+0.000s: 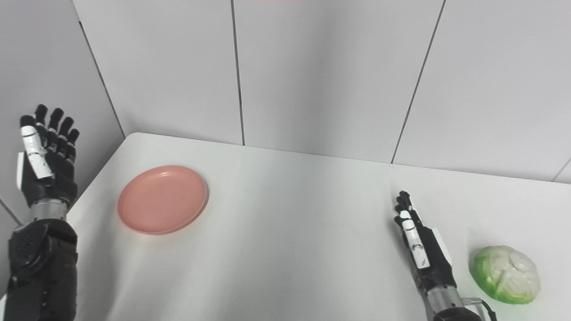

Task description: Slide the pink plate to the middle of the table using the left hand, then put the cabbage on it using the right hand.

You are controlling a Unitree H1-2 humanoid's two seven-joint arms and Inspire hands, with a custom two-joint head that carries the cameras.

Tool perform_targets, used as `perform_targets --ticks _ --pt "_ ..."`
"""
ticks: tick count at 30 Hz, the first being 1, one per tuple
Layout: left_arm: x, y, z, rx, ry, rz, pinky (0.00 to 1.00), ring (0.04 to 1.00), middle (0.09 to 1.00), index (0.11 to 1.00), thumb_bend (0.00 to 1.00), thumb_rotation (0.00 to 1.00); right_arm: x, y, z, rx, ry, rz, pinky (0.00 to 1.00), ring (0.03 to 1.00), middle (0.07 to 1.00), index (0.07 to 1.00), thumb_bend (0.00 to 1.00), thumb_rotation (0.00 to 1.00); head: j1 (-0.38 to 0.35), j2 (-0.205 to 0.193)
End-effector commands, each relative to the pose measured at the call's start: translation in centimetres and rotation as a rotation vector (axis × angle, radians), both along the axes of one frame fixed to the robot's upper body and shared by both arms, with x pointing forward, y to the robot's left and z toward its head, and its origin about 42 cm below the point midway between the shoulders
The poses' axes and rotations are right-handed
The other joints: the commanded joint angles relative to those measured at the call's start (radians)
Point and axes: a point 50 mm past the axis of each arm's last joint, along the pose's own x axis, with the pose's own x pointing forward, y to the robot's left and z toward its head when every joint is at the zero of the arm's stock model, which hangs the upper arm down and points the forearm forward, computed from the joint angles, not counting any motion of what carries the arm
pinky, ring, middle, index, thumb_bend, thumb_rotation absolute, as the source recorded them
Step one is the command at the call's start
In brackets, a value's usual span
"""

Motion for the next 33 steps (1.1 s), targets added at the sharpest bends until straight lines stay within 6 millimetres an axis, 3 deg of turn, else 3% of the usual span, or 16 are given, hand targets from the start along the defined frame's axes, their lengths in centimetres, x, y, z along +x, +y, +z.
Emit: perform_targets --ticks 1,33 --pt "0.9 0.8 2.7 0.054 -0.084 0.01 0.98 0.968 0.967 0.968 0.62 1.0 0.2 -0.5 0.1 0.007 0.017 -0.001 1.0 1.0 1.0 1.0 0.13 1.0 0.001 0.001" --pt "4.0 2.1 -4.8 -0.107 0.133 0.021 0.99 0.976 0.972 0.965 0.55 1.0 0.2 -0.6 0.4 -0.012 0.004 -0.007 1.0 1.0 1.0 1.0 0.14 1.0 0.007 0.02"
